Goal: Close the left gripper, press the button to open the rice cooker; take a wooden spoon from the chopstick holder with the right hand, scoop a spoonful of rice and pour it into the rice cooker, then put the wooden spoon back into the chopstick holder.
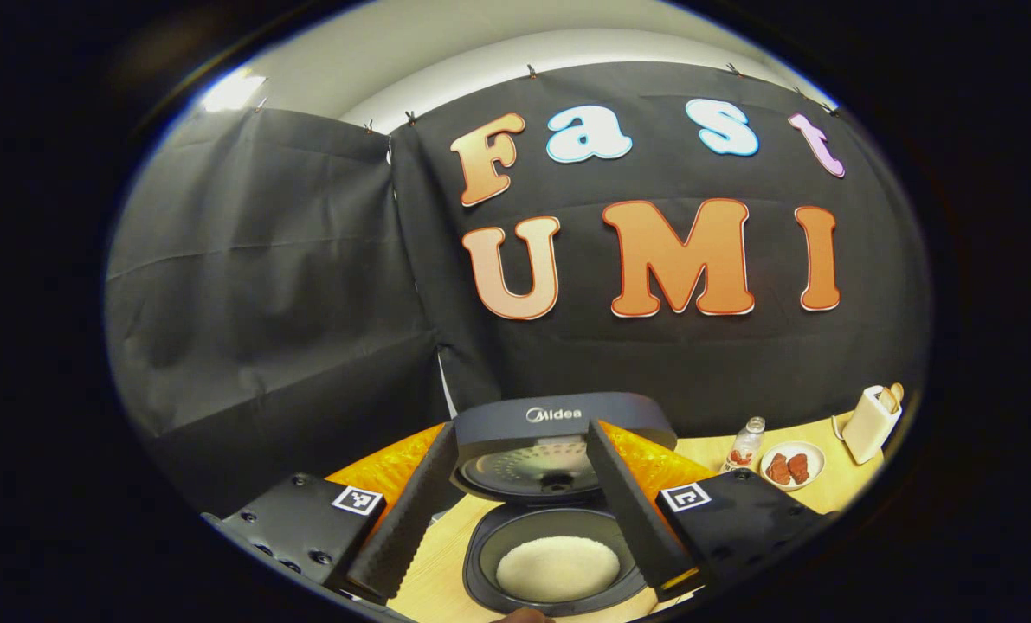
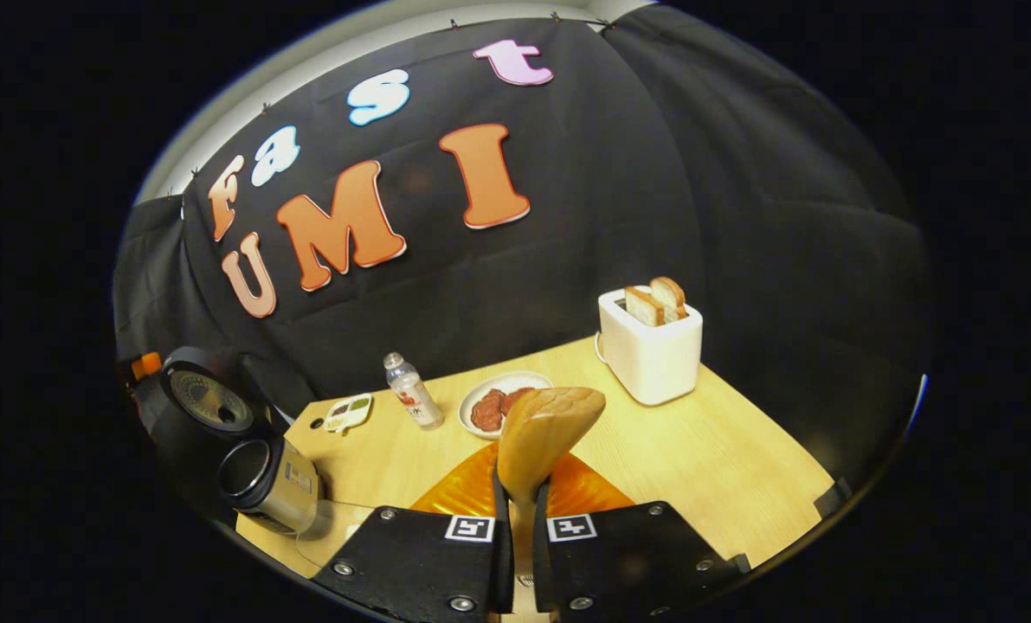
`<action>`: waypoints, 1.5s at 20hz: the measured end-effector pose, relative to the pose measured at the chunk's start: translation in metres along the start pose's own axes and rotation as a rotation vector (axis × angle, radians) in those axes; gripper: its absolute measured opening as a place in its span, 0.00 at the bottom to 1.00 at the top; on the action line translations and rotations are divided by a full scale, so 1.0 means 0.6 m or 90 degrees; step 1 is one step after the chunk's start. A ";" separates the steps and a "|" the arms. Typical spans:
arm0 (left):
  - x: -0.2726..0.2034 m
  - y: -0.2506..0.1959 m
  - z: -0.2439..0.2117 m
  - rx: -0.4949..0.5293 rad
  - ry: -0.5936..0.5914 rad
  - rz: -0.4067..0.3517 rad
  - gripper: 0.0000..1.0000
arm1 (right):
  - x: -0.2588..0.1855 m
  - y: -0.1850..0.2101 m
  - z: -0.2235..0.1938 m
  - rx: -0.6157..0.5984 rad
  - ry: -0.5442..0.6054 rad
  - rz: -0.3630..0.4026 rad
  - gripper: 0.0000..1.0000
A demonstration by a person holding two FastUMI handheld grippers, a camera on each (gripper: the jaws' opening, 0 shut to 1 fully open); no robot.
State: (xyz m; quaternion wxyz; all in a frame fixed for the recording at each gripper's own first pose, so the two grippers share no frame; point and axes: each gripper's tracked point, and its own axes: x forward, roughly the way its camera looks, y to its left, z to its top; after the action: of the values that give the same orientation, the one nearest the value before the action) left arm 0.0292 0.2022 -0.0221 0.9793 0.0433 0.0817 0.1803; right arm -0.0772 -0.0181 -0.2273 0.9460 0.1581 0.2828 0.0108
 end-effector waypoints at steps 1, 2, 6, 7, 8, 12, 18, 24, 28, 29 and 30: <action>0.005 0.000 0.008 -0.001 -0.003 0.003 1.00 | 0.002 -0.006 -0.016 0.008 0.010 -0.002 0.08; 0.012 -0.002 0.013 -0.001 -0.002 0.003 0.98 | 0.004 -0.017 -0.032 0.018 0.018 -0.006 0.08; 0.049 -0.008 0.027 -0.009 0.020 0.004 1.00 | 0.025 -0.046 -0.078 0.057 0.039 -0.025 0.08; 0.061 -0.013 0.027 -0.016 0.033 -0.001 0.96 | 0.031 -0.052 -0.089 0.064 0.050 -0.029 0.08; 0.076 -0.016 0.030 -0.028 0.042 -0.005 1.00 | 0.033 -0.057 -0.097 0.070 0.054 -0.034 0.08; 0.136 -0.043 0.014 -0.068 0.125 -0.043 0.95 | 0.029 -0.062 -0.145 0.092 0.122 -0.030 0.16; 0.183 -0.059 -0.028 -0.027 0.237 -0.053 0.96 | 0.001 -0.104 -0.106 0.091 0.115 -0.077 0.37; 0.111 -0.086 -0.114 -0.044 0.386 -0.086 1.00 | -0.017 -0.127 -0.040 0.074 0.072 -0.098 0.73; 0.050 -0.102 -0.216 -0.033 0.487 -0.098 1.00 | -0.015 -0.118 -0.019 0.061 0.065 -0.086 0.75; 0.033 -0.105 -0.236 -0.035 0.510 -0.096 1.00 | -0.014 -0.113 -0.018 0.058 0.065 -0.082 0.75; 0.022 -0.108 -0.259 -0.032 0.535 -0.098 1.00 | -0.014 -0.108 -0.016 0.053 0.066 -0.077 0.75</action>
State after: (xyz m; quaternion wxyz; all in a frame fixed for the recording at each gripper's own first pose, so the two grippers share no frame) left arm 0.0363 0.1551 -0.1843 0.8722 -0.0639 0.4722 0.1109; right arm -0.0937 -0.0778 -0.2504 0.9217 0.1790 0.3405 -0.0497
